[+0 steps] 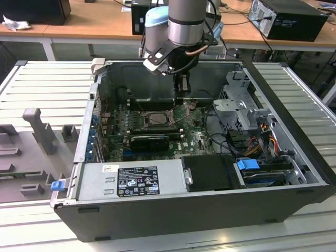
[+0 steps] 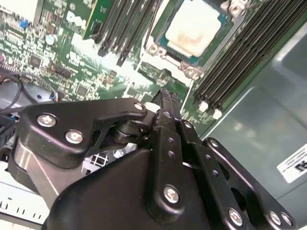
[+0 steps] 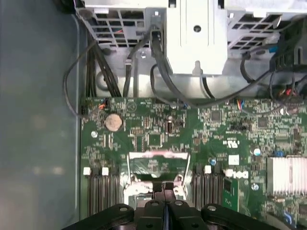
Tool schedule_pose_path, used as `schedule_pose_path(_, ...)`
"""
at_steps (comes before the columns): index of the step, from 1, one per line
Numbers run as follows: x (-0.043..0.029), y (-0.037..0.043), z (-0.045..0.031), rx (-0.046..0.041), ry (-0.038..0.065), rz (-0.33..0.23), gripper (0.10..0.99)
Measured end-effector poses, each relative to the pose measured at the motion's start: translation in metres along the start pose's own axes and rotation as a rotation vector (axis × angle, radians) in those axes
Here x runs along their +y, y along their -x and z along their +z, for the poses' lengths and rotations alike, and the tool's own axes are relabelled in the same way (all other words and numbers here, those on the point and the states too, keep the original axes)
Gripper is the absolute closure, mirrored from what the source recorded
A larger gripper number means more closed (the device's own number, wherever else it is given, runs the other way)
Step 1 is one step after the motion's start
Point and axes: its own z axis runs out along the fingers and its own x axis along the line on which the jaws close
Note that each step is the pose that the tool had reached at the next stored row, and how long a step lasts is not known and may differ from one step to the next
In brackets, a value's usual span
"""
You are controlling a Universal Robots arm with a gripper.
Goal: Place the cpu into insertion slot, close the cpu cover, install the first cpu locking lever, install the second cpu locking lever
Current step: 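Close the cpu cover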
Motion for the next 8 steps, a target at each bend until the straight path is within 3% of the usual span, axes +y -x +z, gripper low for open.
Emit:
schedule_pose_path(6,0.0158,-0.003,0.0048,-0.0007,0.0,-0.01,0.98)
schedule_pose_path(8,0.0181,-0.0037,0.0057,-0.0016,0.0,-0.011,0.98)
